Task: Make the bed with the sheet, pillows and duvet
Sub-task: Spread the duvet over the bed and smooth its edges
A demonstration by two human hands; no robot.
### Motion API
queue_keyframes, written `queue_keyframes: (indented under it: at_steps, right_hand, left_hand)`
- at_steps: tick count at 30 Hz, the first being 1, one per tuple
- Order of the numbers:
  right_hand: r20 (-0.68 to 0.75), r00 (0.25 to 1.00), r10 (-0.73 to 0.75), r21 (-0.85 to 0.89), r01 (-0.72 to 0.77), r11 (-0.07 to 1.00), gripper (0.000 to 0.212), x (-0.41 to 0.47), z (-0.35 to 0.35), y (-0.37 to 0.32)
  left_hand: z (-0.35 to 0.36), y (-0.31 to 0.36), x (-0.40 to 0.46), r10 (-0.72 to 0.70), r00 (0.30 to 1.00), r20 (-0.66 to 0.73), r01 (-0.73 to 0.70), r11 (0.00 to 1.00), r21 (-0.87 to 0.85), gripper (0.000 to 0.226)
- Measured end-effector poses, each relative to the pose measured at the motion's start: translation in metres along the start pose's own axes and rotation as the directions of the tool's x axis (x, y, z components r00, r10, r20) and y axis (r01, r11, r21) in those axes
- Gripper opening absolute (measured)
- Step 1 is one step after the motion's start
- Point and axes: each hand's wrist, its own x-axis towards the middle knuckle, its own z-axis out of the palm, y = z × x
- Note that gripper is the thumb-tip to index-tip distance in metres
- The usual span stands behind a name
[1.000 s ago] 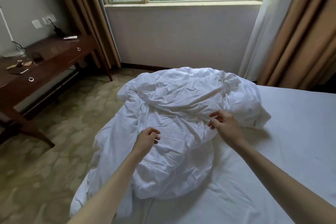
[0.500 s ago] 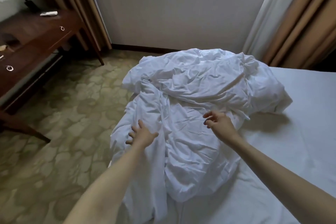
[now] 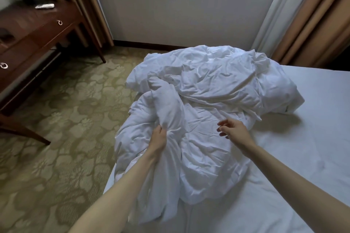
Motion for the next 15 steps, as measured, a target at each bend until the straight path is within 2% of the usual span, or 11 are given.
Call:
queue_keyframes:
  at_steps: [2,5,7,10,12,15]
  right_hand:
    - [0.011,1.0,0.012,0.098,-0.013,0.995,0.013,0.001,-0.007,-0.009]
    - [0.068,0.997,0.047,0.272,-0.064,0.96,0.008,-0.003,-0.026,-0.028]
    - [0.203,0.976,0.076,0.35,-0.145,0.926,0.03,-0.002,-0.042,-0.037]
    - [0.394,0.919,-0.009,0.503,-0.207,0.839,0.056,-0.001,-0.066,-0.049]
    - [0.359,0.932,-0.046,0.554,-0.173,0.815,0.05,-0.004,-0.075,-0.053]
    - [0.153,0.987,-0.056,0.525,-0.033,0.851,0.018,-0.016,-0.083,-0.054]
  left_hand:
    - [0.013,0.03,-0.015,0.02,0.998,0.058,-0.011,0.989,-0.144,0.026]
    - [0.032,0.079,-0.043,0.16,0.956,0.245,-0.118,0.977,-0.178,0.024]
    - [0.046,0.099,-0.061,0.241,0.88,0.41,-0.193,0.969,-0.156,0.018]
    - [0.072,0.115,-0.084,0.236,0.783,0.575,-0.229,0.97,-0.086,0.025]
    - [0.091,0.12,-0.096,0.248,0.768,0.59,-0.275,0.96,-0.046,0.024]
    - [0.112,0.123,-0.11,0.272,0.786,0.555,-0.336,0.942,0.015,0.018]
